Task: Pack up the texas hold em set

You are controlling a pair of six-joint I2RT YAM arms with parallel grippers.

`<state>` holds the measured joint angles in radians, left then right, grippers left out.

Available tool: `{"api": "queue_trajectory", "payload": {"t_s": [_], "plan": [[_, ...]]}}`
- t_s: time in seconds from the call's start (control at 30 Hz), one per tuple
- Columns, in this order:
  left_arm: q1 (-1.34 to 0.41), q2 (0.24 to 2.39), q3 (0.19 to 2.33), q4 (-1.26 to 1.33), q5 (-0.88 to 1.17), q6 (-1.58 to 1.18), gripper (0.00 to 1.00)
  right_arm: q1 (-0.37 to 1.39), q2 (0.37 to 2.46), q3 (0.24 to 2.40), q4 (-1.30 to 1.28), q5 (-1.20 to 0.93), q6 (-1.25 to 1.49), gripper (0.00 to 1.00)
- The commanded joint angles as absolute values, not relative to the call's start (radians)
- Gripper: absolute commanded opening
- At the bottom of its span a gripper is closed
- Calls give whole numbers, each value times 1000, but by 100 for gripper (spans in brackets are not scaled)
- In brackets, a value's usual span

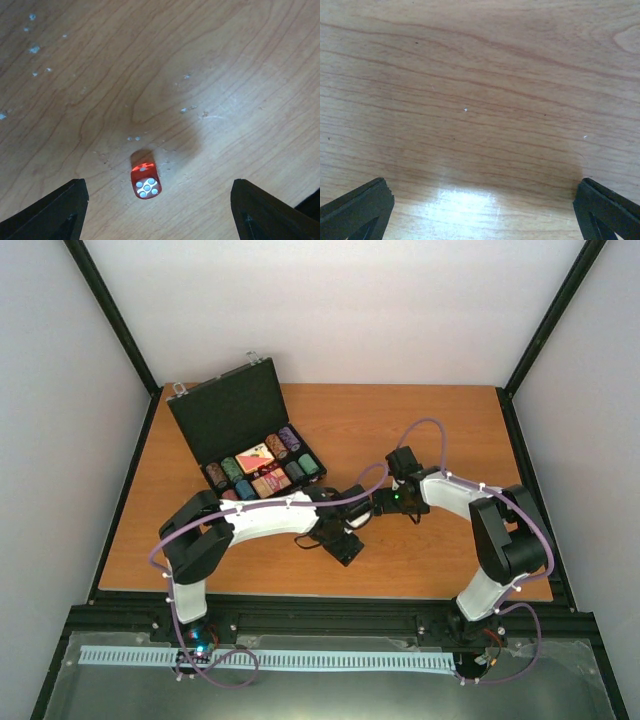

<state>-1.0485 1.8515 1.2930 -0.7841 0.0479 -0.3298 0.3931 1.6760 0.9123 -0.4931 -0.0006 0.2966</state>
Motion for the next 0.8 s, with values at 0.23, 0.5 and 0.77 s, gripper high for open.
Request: {"api": "queue_trajectory", "payload": {"t_s": [0.23,0.5,0.77], "plan": [[-1057,1894,1303,-812,7,-356,60,386,1731,850,-507,-61,308,100],[-1057,1893,1293,-821,23,-364,52,387,1732,838,-500,-63,311,100],[-1057,1916,1309,-823,54,-362,24,387,1740,839,-497,-62,311,100]]}}
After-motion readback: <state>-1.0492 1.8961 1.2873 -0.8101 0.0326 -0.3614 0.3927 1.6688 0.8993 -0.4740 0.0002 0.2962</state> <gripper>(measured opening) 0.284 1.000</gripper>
